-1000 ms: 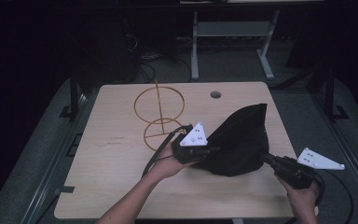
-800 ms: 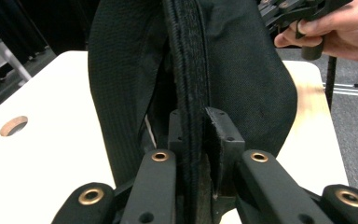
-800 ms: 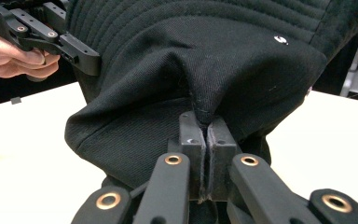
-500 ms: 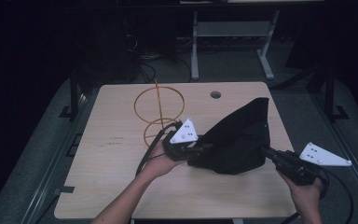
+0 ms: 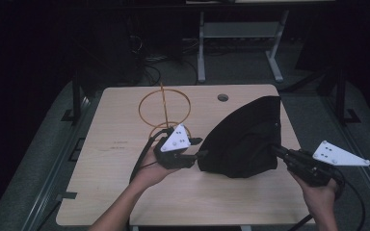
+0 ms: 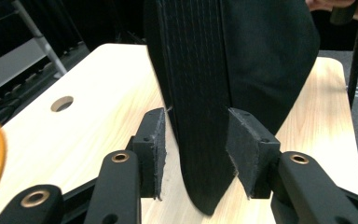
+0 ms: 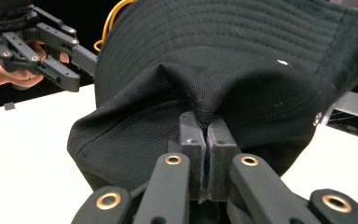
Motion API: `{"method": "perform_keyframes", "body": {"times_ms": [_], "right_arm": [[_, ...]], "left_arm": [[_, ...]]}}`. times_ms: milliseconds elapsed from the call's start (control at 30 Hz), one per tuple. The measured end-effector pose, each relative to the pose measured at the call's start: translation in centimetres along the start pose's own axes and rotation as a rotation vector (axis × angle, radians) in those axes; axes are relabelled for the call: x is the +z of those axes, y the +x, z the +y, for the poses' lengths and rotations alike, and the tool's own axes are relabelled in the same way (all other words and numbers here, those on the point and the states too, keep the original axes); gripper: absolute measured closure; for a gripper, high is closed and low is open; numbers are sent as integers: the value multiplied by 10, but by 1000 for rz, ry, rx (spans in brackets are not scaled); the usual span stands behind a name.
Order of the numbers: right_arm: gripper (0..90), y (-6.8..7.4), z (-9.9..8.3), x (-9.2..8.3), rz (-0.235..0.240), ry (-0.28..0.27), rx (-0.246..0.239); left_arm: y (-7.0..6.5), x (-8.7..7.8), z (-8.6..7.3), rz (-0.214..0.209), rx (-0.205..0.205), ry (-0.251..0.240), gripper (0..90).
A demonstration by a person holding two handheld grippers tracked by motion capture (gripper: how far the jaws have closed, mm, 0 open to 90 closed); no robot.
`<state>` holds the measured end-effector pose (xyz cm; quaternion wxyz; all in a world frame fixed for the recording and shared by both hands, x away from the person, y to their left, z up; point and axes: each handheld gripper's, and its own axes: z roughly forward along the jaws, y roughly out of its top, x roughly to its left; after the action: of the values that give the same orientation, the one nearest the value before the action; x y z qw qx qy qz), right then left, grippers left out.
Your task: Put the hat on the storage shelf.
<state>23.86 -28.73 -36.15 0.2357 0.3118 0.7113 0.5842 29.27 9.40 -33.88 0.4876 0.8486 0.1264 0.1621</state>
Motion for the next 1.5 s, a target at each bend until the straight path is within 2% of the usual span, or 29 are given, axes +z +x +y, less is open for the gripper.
{"method": "perform_keyframes", "body": {"times_ms": [100, 333, 367, 400, 533, 600, 633, 800, 933, 1167, 1233, 1333, 1367, 1500], "right_arm": [[879, 1, 9, 1, 5, -2, -20], [879, 2, 25, 3, 8, 1, -54], [879, 2, 31, 4, 9, -1, -61], [879, 2, 31, 4, 9, -1, -61], [879, 5, 48, 8, 17, 0, -80], [879, 5, 51, 9, 18, -2, -84], [879, 6, 59, 12, 23, -4, -89], [879, 9, 74, 19, 36, -6, -107], [879, 9, 84, 24, 56, -11, -93], [878, 10, 98, 36, 75, -8, -93], [879, 11, 102, 40, 83, -11, -95], [878, 12, 109, 46, 96, -16, -97], [879, 13, 111, 48, 100, -14, -99], [879, 16, 121, 58, 113, -16, -107]], "left_arm": [[0, -12, -9, 16, -13, 2, 554], [-1, -29, -26, 34, -23, 17, 542], [-2, -35, -33, 42, -29, 21, 539], [-2, -35, -33, 42, -29, 21, 539], [-3, -47, -51, 64, -41, 32, 531], [-3, -49, -54, 65, -50, 33, 529], [-3, -53, -62, 74, -56, 38, 526], [-1, -62, -77, 87, -71, 54, 513], [-1, -66, -88, 95, -99, 47, 506], [0, -69, -104, 113, -114, 57, 481], [0, -71, -110, 118, -129, 43, 477], [0, -72, -115, 120, -131, 44, 472], [0, -73, -117, 118, -123, 64, 474], [1, -76, -121, 121, -127, 60, 472]]}}
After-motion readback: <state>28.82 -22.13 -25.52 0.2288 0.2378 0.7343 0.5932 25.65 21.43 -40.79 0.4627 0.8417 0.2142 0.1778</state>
